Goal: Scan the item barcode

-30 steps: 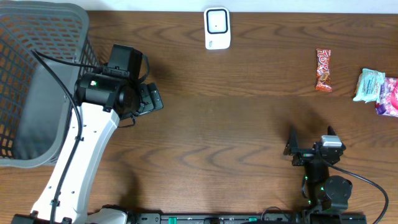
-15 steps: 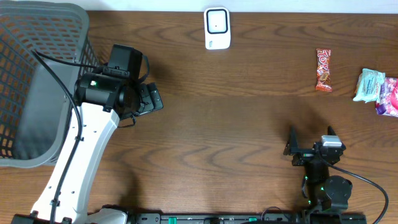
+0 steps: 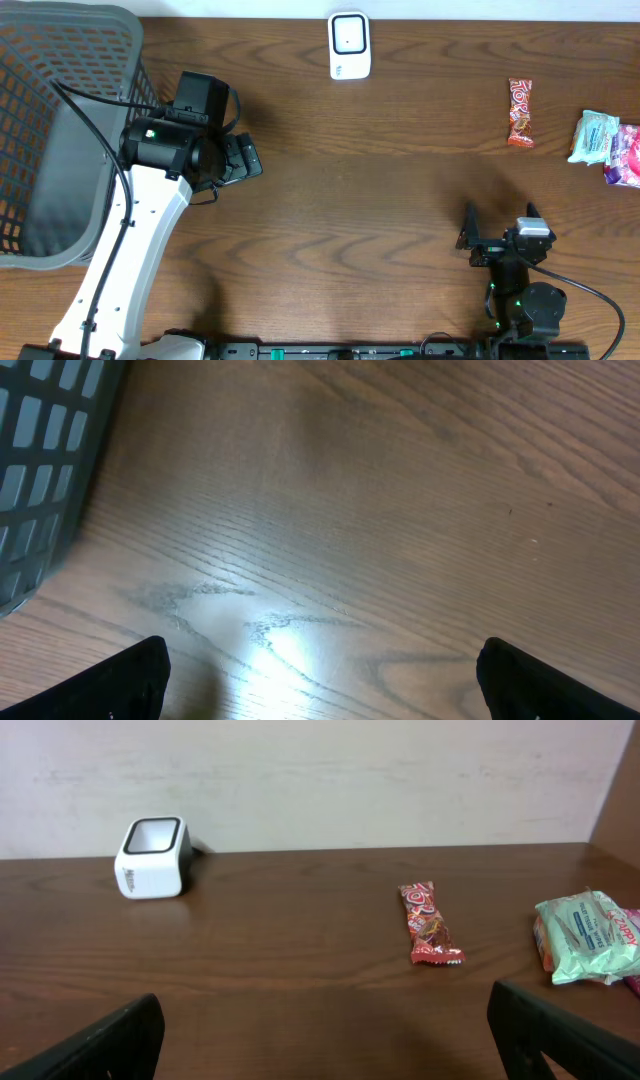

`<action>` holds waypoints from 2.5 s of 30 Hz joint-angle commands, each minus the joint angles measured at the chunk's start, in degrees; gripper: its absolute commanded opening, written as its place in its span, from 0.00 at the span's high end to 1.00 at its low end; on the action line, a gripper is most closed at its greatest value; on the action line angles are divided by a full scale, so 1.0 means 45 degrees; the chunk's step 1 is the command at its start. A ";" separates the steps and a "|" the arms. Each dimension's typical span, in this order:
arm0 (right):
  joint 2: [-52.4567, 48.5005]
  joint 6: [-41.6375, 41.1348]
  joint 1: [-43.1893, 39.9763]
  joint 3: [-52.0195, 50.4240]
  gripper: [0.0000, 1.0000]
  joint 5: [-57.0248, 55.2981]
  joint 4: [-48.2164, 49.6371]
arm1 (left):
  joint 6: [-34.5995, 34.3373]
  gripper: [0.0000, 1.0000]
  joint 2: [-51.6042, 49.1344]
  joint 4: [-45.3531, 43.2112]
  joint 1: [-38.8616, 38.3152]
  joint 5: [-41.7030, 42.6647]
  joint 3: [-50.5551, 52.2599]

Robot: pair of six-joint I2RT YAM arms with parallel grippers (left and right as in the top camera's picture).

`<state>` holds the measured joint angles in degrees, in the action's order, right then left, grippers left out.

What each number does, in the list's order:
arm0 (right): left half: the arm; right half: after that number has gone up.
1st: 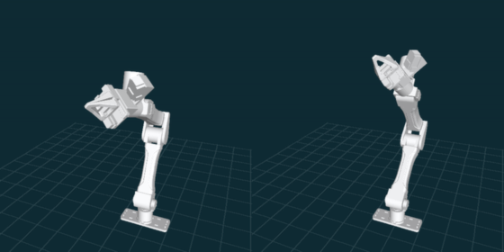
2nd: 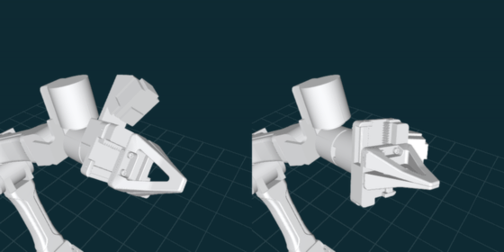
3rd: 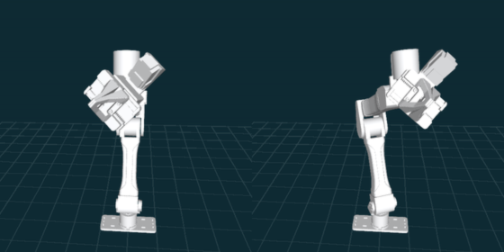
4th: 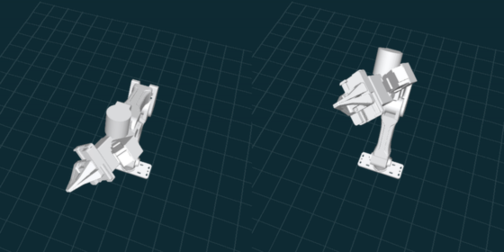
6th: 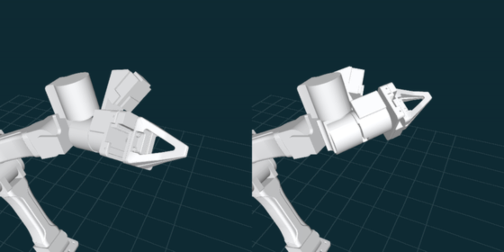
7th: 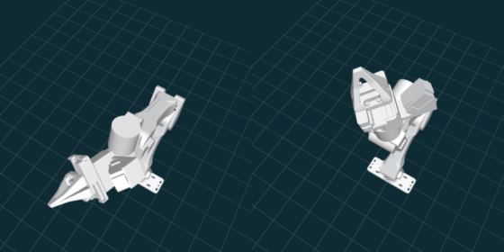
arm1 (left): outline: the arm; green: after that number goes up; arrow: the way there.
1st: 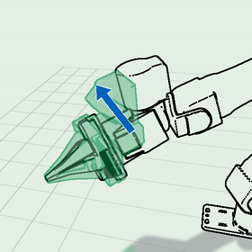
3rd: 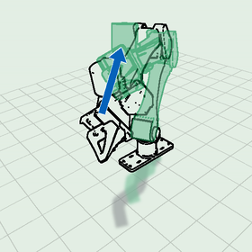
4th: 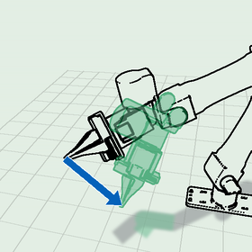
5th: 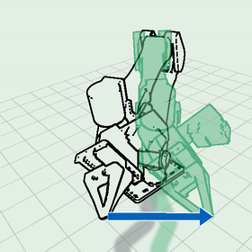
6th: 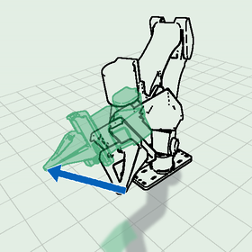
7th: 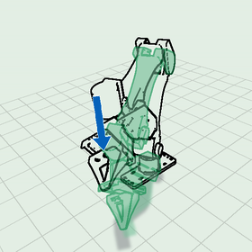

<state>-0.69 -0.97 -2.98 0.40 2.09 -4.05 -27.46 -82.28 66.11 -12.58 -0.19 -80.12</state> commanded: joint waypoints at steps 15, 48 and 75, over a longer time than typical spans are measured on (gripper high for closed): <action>0.0083 0.0141 0.0087 -0.0019 0.01 -0.0058 -0.0053 | 0.2317 0.02 0.4818 -0.3789 0.0044 0.0340 0.5236; 0.0083 0.0141 0.0087 -0.0019 0.01 -0.0058 -0.0049 | 0.3687 0.02 1.7860 -1.4571 0.1525 0.1234 1.7019; 0.0083 0.0141 0.0087 -0.0019 0.01 -0.0058 -0.0053 | 0.5299 0.02 1.8272 -1.3886 0.2089 0.1617 1.7753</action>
<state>-0.69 -0.95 -2.98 0.40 1.87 -4.03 -4.45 -0.58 0.91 -3.46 6.02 -0.73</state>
